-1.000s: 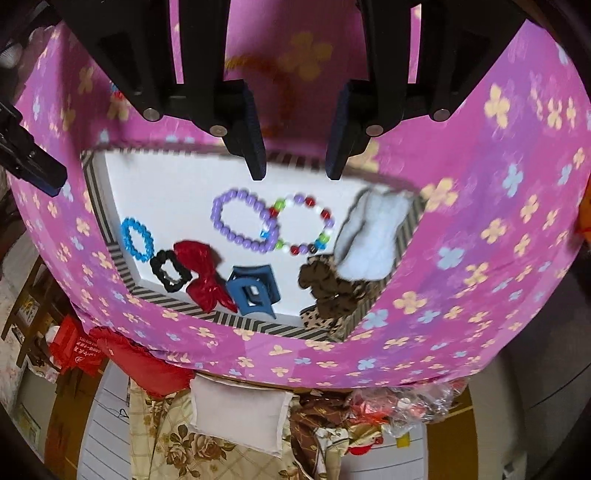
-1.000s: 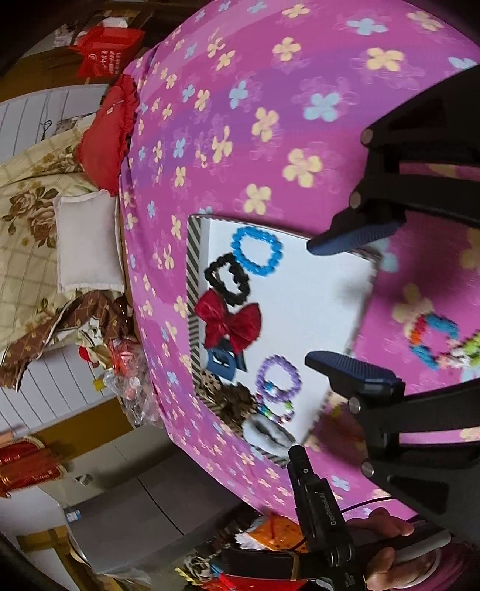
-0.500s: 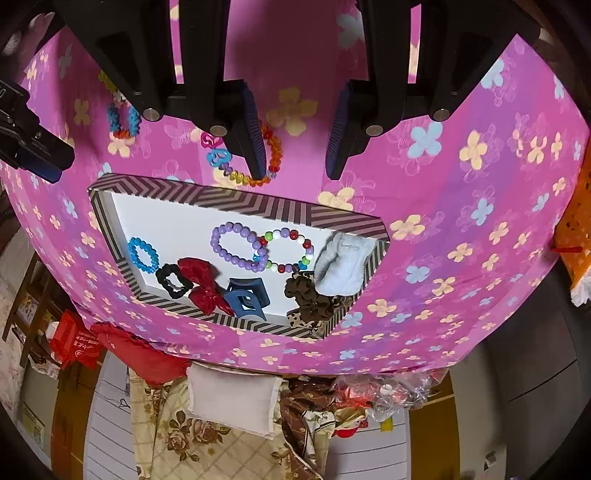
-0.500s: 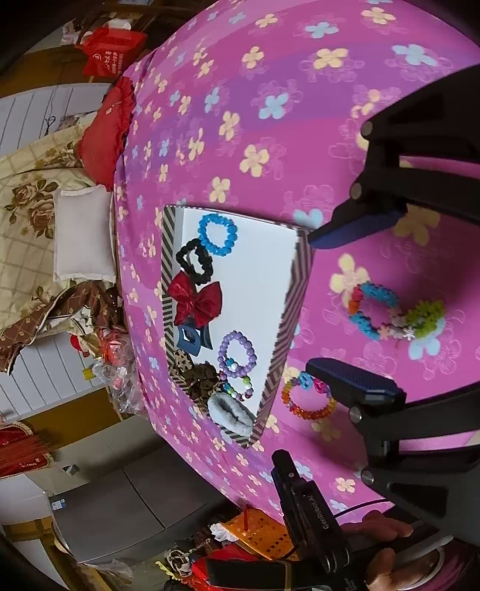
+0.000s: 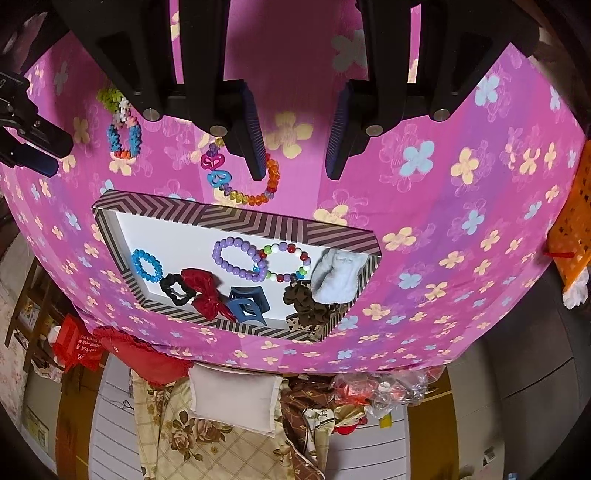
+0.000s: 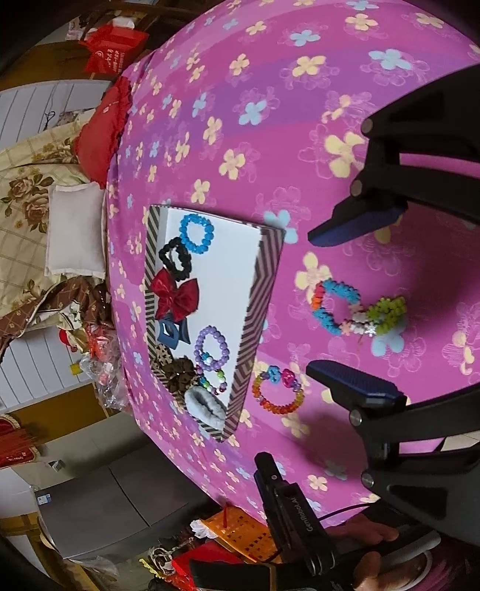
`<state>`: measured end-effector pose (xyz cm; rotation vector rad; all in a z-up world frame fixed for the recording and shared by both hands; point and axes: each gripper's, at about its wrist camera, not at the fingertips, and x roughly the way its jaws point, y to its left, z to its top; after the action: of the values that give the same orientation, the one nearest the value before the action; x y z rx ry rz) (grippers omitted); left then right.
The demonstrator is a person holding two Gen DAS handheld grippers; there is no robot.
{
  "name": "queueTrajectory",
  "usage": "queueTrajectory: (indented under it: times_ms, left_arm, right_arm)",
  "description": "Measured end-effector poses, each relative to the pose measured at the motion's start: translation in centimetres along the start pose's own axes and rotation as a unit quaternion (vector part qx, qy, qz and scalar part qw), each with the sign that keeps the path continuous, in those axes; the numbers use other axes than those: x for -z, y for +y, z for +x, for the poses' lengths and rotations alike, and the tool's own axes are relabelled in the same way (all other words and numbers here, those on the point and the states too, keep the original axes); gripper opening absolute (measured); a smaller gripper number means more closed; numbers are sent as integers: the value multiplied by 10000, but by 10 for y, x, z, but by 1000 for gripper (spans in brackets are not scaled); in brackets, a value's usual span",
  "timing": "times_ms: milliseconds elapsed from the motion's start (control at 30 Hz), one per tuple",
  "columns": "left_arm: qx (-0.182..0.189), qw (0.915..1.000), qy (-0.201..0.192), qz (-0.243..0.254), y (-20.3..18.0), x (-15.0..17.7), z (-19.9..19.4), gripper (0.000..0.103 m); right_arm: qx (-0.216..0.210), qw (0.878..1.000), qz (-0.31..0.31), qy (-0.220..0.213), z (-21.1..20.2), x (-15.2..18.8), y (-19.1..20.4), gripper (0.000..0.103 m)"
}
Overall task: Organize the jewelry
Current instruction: 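Move the left tool to the orange bracelet while the right tool approaches the blue-green bracelet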
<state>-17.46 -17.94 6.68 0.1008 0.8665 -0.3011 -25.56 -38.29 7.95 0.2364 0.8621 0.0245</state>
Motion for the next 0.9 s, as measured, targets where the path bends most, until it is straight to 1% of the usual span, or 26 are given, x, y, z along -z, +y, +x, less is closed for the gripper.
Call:
queueTrajectory:
  times_ms: [367, 633, 767, 900]
  left_arm:
    - [-2, 10000, 62, 38, -1, 7, 1, 27]
    - [19, 9999, 120, 10, 0, 9, 4, 27]
    - [11, 9999, 149, 40, -1, 9, 6, 27]
    - [62, 9997, 218, -33, 2, 10, 8, 27]
  right_arm:
    - [-138, 9997, -35, 200, 6, 12, 1, 67]
    - [-126, 9994, -92, 319, 11, 15, 2, 67]
    - [-61, 9993, -145, 330, 13, 17, 2, 67]
    - [175, 9985, -352, 369, 15, 21, 5, 67]
